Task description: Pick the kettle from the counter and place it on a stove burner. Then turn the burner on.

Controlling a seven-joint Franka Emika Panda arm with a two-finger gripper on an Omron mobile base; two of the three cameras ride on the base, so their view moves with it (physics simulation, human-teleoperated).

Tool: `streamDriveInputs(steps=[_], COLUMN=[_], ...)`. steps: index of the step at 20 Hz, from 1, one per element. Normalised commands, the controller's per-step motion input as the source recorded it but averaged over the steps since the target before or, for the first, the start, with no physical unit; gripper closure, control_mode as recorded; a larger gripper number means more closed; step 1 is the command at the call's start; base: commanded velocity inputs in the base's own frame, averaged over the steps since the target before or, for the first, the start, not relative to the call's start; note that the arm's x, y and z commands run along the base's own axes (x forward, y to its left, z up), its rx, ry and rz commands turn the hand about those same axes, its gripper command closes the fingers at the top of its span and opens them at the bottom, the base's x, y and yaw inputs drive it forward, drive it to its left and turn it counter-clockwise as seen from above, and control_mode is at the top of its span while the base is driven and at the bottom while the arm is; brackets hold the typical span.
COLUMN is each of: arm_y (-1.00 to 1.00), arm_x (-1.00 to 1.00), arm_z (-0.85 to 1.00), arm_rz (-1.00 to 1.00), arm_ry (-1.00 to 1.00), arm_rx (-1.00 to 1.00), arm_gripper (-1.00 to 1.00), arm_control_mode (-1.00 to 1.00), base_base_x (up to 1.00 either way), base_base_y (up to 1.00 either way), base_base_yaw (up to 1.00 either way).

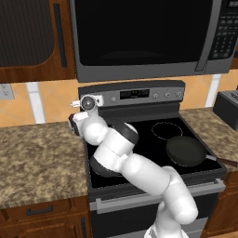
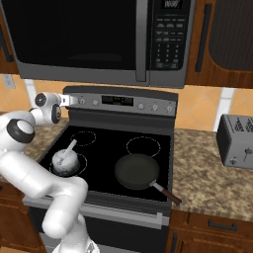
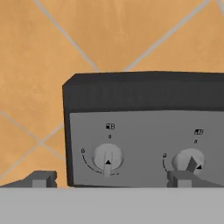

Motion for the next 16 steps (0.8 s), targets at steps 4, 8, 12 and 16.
streamDriveInputs(steps=[4, 8, 12, 16], arm_y=[0.00, 0.00, 0.00, 0.00], arm_x=[0.17, 0.03, 0.00, 0.00], arm_z=[-0.02, -0.11, -0.21, -0.02], arm_rz=[0.00, 0.00, 0.00, 0.00], arm_ry=[0.00, 0.00, 0.00, 0.00], arm_rx=[0.00, 0.00, 0.00, 0.00], arm_gripper=[-1.00, -1.00, -1.00, -1.00], arm_control_mode=[-1.00, -1.00, -1.00, -1.00], base_base_x=[0.00, 0.00, 0.00, 0.00], base_base_y=[0.00, 0.00, 0.00, 0.00], base_base_yaw=[0.00, 0.00, 0.00, 0.00])
